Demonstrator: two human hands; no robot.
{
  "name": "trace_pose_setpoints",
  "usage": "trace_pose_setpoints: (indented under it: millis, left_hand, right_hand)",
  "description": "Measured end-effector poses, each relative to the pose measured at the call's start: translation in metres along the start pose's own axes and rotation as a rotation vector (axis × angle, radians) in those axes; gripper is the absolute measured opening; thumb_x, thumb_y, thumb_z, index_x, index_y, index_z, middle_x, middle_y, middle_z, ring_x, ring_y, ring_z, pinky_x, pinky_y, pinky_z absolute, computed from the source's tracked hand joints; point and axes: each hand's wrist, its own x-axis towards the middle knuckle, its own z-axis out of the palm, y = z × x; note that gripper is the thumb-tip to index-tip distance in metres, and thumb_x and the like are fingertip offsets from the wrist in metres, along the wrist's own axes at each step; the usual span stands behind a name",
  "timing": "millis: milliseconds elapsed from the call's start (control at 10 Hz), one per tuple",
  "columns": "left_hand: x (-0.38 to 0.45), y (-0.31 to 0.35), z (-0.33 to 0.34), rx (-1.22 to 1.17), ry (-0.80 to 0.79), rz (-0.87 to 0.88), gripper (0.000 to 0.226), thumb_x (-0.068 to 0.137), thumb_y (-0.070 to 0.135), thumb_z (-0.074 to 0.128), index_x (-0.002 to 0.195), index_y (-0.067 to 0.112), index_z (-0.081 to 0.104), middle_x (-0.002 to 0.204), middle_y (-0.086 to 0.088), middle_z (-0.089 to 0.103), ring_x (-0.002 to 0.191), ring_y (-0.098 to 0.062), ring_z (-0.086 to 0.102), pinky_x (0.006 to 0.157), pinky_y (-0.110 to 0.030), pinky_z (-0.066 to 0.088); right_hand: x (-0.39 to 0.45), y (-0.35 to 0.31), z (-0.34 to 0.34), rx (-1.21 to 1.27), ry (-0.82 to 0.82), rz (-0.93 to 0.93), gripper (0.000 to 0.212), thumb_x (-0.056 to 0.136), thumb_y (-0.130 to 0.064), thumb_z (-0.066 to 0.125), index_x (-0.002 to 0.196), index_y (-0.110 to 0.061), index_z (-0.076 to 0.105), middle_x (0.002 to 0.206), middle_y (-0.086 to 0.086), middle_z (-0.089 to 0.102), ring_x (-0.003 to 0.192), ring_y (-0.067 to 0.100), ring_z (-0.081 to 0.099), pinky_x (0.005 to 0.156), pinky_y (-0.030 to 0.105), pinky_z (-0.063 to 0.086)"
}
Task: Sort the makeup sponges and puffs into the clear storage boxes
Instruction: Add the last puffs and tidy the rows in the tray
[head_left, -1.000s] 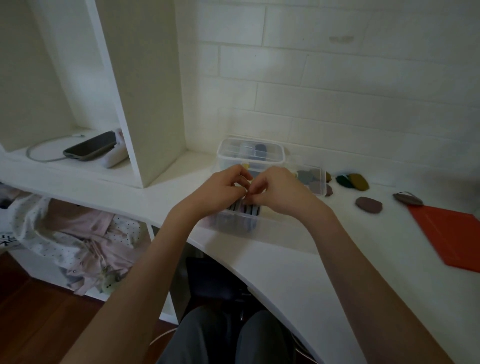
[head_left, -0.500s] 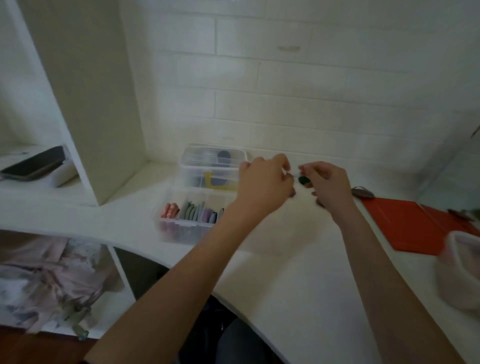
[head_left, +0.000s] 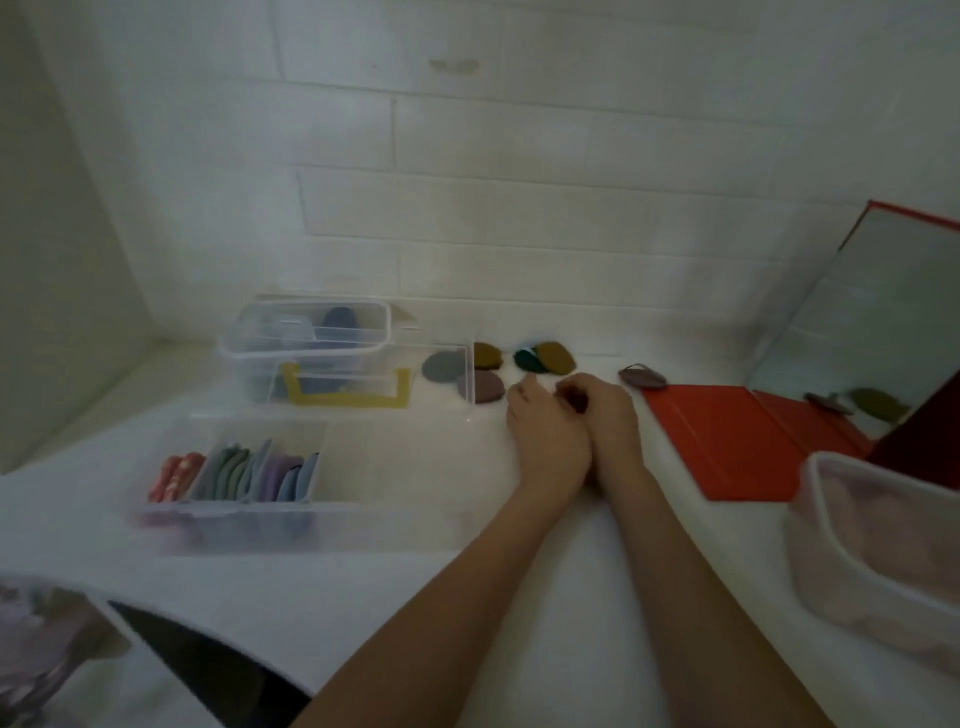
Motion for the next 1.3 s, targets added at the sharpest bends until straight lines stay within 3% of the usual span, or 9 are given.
trace_pose_setpoints:
  millis: [200, 400, 500, 600, 700, 800, 1000, 1100, 1300]
  left_hand:
    - [0.018, -0.007, 0.000, -0.320, 0.008, -0.086, 0.029, 0.097, 0.018, 0.046, 0.123, 0.003, 0.050, 0.111, -0.008, 0.061, 0.100, -0.022, 0.060, 0.072, -0.016, 0.037]
    - [0.020, -0.015, 0.004, -0.180, 0.261, -0.017, 0.014, 0.095, 0.019, 0.053, 0.100, 0.007, 0.060, 0.101, -0.012, 0.057, 0.097, -0.023, 0.051, 0.091, -0.034, 0.043]
    - [0.026, -0.019, 0.005, 0.076, 0.347, -0.016, 0.021, 0.096, 0.023, 0.050, 0.105, 0.010, 0.064, 0.117, -0.011, 0.048, 0.113, -0.024, 0.039, 0.096, -0.025, 0.026]
    - [0.036, -0.021, 0.009, 0.215, 0.316, -0.058, 0.024, 0.097, 0.029, 0.047, 0.107, 0.014, 0.063, 0.141, -0.015, 0.038, 0.133, -0.030, 0.026, 0.110, -0.034, 0.013]
    - [0.045, -0.021, 0.011, 0.295, 0.174, -0.173, 0.026, 0.097, 0.025, 0.044, 0.117, 0.013, 0.056, 0.155, -0.020, 0.015, 0.142, -0.040, 0.007, 0.115, -0.048, 0.002]
    - [0.047, -0.022, 0.010, 0.253, 0.176, -0.145, 0.026, 0.094, 0.019, 0.049, 0.119, 0.013, 0.055, 0.146, -0.014, 0.034, 0.136, -0.034, 0.023, 0.112, -0.040, 0.012]
    - [0.050, -0.021, 0.009, -0.222, 0.265, -0.057, 0.007, 0.086, 0.011, 0.065, 0.089, 0.007, 0.060, 0.114, -0.012, 0.050, 0.102, -0.023, 0.048, 0.084, -0.019, 0.034]
    - [0.054, -0.022, 0.006, -0.427, 0.326, -0.068, 0.018, 0.081, 0.014, 0.071, 0.076, 0.011, 0.054, 0.093, -0.017, 0.060, 0.080, -0.025, 0.055, 0.072, -0.026, 0.042]
    - [0.053, -0.016, 0.007, -0.705, 0.278, -0.115, 0.006, 0.094, 0.026, 0.055, 0.096, 0.021, 0.053, 0.084, 0.012, 0.058, 0.079, -0.004, 0.057, 0.074, -0.012, 0.043]
  right_hand:
    - [-0.001, -0.019, 0.000, 0.453, 0.092, 0.067, 0.015, 0.092, -0.018, 0.058, 0.093, -0.006, 0.067, 0.081, 0.003, 0.069, 0.073, 0.014, 0.062, 0.071, 0.028, 0.051]
    - [0.029, 0.007, -0.003, -0.158, 0.394, -0.130, 0.026, 0.092, -0.013, 0.050, 0.115, -0.014, 0.061, 0.114, 0.009, 0.062, 0.106, 0.028, 0.055, 0.085, 0.032, 0.039]
    - [0.042, 0.020, -0.002, -0.530, 0.210, 0.045, 0.055, 0.090, -0.013, 0.048, 0.143, -0.025, 0.037, 0.152, 0.009, 0.032, 0.139, 0.030, 0.024, 0.109, 0.047, 0.023]
    - [0.049, 0.026, -0.001, -0.566, 0.077, 0.256, 0.059, 0.094, -0.019, 0.042, 0.147, -0.033, 0.023, 0.156, 0.013, 0.020, 0.144, 0.034, 0.009, 0.112, 0.060, 0.002]
    - [0.055, 0.037, -0.004, -0.520, 0.217, 0.177, 0.058, 0.089, -0.006, 0.044, 0.143, -0.023, 0.035, 0.126, 0.017, 0.056, 0.124, 0.035, 0.043, 0.108, 0.054, 0.025]
    - [0.058, 0.044, -0.007, -0.492, 0.327, 0.068, 0.051, 0.083, 0.008, 0.042, 0.130, -0.010, 0.049, 0.103, 0.019, 0.064, 0.101, 0.037, 0.056, 0.086, 0.042, 0.043]
    - [0.052, 0.020, -0.003, 0.092, 0.412, -0.077, 0.016, 0.095, -0.007, 0.046, 0.099, -0.012, 0.061, 0.090, 0.011, 0.066, 0.078, 0.025, 0.063, 0.059, 0.032, 0.050]
    - [0.048, 0.006, 0.001, 0.609, 0.170, 0.044, 0.014, 0.094, -0.006, 0.053, 0.105, -0.011, 0.059, 0.086, 0.010, 0.066, 0.064, 0.011, 0.066, 0.044, 0.023, 0.050]
    - [0.046, 0.002, -0.003, 0.940, -0.172, 0.154, 0.017, 0.092, -0.011, 0.059, 0.107, -0.018, 0.063, 0.090, 0.000, 0.071, 0.077, 0.008, 0.068, 0.059, 0.019, 0.052]
